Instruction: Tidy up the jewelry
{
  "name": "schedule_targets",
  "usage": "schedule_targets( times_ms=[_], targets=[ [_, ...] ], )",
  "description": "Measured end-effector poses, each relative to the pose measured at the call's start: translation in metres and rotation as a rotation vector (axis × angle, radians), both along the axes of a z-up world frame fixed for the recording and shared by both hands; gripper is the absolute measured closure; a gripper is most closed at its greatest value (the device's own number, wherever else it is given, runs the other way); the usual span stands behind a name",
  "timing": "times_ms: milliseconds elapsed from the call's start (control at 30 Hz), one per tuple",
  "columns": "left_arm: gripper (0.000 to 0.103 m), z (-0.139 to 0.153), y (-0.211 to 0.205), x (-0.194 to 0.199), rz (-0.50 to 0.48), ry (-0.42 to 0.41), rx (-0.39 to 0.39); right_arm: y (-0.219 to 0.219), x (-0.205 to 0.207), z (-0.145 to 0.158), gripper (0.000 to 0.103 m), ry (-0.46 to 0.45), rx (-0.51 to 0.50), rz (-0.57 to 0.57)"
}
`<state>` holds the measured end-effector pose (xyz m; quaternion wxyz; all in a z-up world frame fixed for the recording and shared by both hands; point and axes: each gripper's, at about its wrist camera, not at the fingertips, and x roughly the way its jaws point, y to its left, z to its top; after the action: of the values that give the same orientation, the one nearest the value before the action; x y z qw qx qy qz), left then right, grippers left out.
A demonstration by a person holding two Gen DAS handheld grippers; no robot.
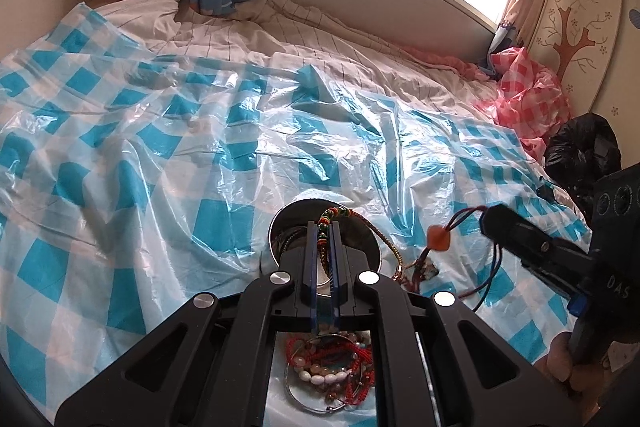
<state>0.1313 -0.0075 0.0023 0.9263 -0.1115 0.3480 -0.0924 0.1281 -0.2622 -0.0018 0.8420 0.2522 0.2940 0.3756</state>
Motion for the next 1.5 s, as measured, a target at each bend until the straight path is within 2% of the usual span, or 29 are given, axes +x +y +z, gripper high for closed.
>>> schedule_targets(
  times_ms=[433, 833, 1133, 1300, 1400, 1500],
  targets=[
    [0.098, -0.017, 0.001, 0.019, 0.014, 0.041, 0.007, 0.008, 0.021, -0.001, 0.101, 0.007, 0.020, 0.007],
    [0.098, -0.030, -0.002, 0.035, 0.014, 0.071, 0.021, 0.029, 0.044, -0.010, 0.101, 0.027, -0.003, 0.034],
    [0.098, -0.045, -0.005, 0.047, 0.008, 0.137, 0.044, 0.036, 0.053, -0.016, 0.100, 0.043, -0.020, 0.037],
    [0.098, -0.045, -0.003, 0.047, 0.017, 0.144, 0.057, 0.041, 0.058, -0.021, 0.100, 0.057, -0.030, 0.041],
    [0.096, -0.045, -0.001, 0.048, 0.025, 0.148, 0.058, 0.044, 0.059, -0.022, 0.100, 0.060, -0.036, 0.046],
    [0.089, -0.043, -0.001, 0.048, 0.017, 0.146, 0.051, 0.048, 0.062, -0.024, 0.100, 0.065, -0.040, 0.051]
  ],
)
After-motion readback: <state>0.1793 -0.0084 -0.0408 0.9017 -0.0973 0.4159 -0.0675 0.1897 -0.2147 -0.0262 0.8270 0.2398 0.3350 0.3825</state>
